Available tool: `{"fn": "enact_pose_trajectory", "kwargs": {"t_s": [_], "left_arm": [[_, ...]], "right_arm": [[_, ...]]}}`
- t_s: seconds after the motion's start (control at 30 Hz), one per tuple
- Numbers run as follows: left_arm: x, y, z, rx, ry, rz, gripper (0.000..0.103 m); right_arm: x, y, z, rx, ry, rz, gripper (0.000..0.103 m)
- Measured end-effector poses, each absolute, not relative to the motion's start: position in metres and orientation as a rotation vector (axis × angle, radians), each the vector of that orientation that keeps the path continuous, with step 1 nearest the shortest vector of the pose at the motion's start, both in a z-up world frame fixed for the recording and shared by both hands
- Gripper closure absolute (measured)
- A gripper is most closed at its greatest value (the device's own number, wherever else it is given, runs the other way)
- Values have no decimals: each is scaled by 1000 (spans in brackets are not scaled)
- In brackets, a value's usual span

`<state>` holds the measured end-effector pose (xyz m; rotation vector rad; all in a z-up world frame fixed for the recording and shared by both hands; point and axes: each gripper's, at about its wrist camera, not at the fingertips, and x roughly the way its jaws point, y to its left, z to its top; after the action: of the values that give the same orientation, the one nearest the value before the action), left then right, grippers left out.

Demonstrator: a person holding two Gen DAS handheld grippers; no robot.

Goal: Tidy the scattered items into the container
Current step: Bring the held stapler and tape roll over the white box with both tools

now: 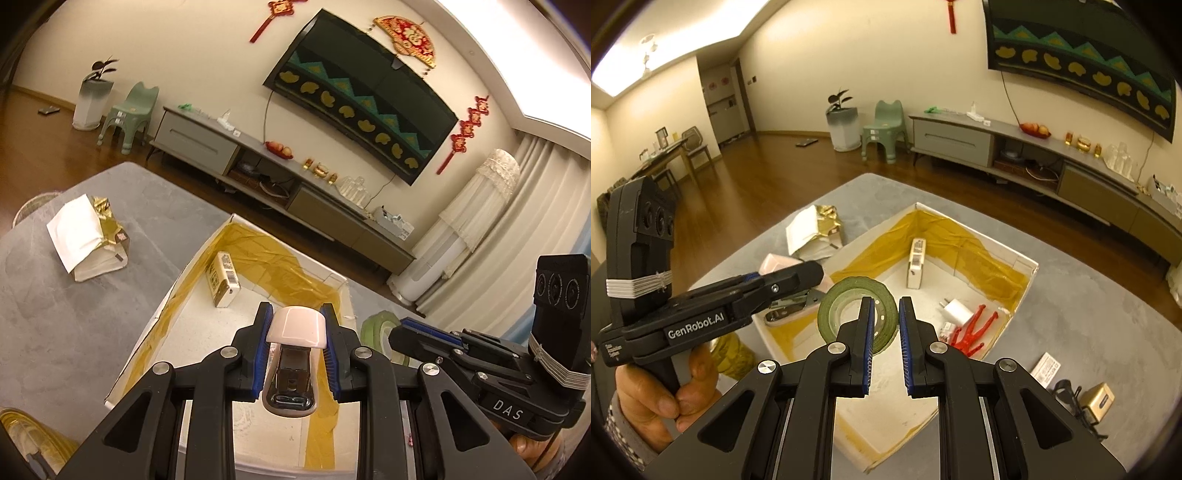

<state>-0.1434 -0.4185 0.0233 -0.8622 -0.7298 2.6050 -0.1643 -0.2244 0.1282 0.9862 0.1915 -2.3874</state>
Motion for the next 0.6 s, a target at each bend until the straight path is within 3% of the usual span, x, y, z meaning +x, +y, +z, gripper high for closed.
{"fn": "enact_pose_trajectory", "kwargs": {"t_s": [0.6], "left_arm": [[-169,-423,6,-1013,-741,2678,76]], "right_arm": [[-257,-249,88,1188,256,-2359,89]]}}
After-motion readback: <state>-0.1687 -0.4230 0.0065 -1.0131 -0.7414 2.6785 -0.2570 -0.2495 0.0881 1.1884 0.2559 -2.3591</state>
